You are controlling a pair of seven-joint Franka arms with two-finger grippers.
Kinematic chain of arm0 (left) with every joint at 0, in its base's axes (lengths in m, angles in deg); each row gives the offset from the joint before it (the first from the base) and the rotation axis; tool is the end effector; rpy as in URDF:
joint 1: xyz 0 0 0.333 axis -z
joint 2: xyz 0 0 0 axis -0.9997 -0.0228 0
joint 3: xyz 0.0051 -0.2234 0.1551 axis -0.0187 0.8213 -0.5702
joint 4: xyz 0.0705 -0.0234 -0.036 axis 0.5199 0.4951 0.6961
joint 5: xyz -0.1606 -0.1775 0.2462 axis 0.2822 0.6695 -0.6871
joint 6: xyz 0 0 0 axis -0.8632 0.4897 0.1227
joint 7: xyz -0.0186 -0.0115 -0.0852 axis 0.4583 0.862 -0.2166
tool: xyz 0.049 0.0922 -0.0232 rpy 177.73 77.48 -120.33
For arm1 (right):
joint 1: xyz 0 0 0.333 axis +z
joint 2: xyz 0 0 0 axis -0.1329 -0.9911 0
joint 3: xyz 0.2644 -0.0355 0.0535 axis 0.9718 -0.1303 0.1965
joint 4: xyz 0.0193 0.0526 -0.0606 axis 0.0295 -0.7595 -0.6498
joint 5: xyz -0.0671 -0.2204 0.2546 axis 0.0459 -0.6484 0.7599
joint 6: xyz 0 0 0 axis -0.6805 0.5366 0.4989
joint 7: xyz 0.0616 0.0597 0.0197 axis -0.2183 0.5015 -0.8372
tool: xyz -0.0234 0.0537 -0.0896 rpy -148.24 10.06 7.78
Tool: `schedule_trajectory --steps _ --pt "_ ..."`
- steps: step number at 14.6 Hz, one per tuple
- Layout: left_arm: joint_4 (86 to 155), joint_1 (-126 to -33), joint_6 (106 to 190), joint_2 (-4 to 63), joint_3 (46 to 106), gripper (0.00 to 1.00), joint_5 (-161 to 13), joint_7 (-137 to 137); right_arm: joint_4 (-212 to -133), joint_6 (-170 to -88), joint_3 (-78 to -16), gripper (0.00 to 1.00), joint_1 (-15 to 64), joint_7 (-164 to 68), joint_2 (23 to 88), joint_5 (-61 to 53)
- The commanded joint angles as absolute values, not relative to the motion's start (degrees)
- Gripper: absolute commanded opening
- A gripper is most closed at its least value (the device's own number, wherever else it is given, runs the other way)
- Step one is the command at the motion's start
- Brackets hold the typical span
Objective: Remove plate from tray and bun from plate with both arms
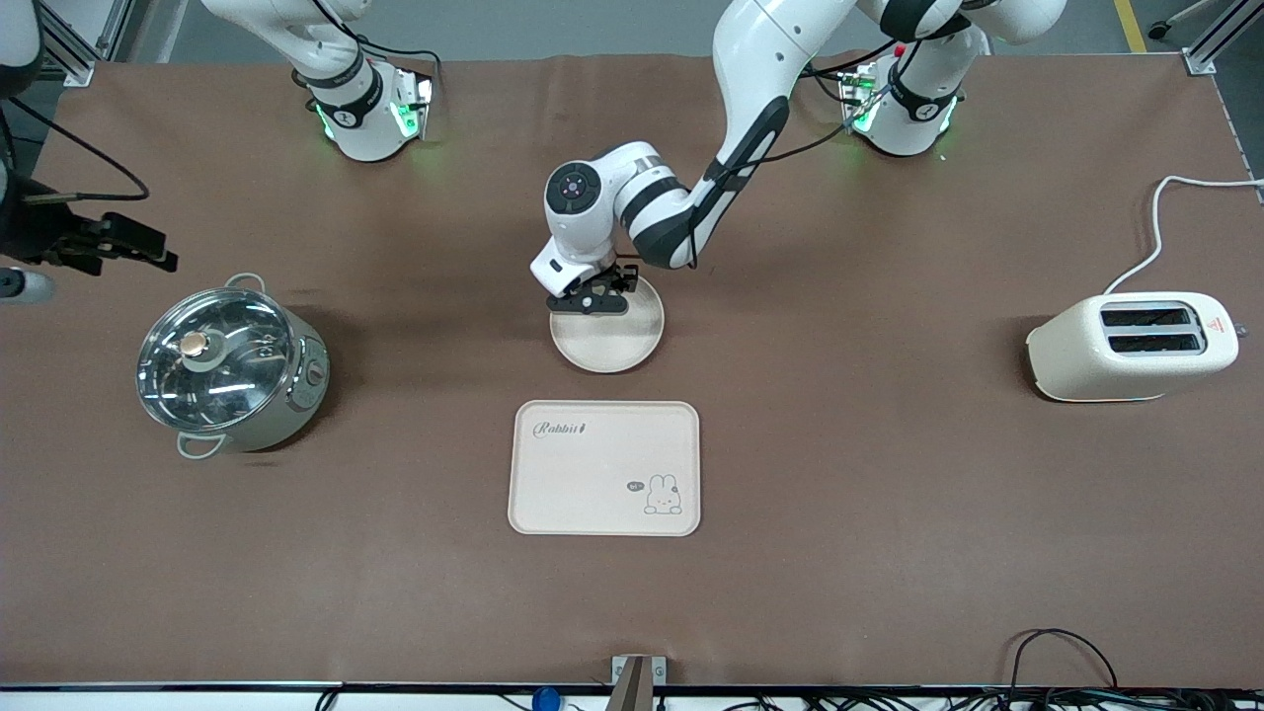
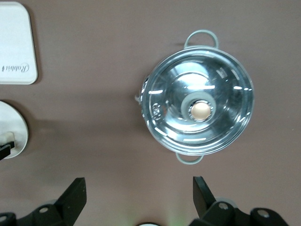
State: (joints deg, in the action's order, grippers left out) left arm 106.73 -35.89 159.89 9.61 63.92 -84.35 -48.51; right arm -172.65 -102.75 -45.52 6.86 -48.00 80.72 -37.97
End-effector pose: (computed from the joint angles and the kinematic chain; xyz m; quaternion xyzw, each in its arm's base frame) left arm 0.3393 -0.5404 0.1940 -0.9990 0.0237 0.0380 0.0054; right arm 0.4849 -0.0349 0.5328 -0.9973 -0.0022 0.0649 0.0356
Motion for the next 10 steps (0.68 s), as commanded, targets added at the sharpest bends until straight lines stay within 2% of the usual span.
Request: schedule_trajectory --steps 1,3,5,8,10 --pt "105.6 -35.4 159.7 8.7 63.6 0.53 -85.2 -49.8 -173.6 -101.8 -44.8 1.0 6.8 -46.1 82.4 -39.0" --pt "105.5 -35.6 159.6 9.3 63.5 0.41 -85.1 -51.2 -173.5 -97.0 -44.8 1.0 6.7 -46.2 82.7 -38.3" --pt "105.5 -36.2 159.0 10.8 63.1 0.36 -85.3 -52.6 -169.3 -94.8 -44.4 1.0 6.6 -45.7 82.7 -38.7" --pt "105.5 -41.8 155.6 15.8 62.8 0.37 -85.6 -52.3 -166.8 -93.3 -45.1 1.0 5.4 -46.4 82.3 -38.9" --pt "105.6 -49.0 152.5 18.7 62.8 0.37 -85.8 -51.0 -166.0 -94.8 -45.1 1.0 5.0 -46.7 80.4 -39.2"
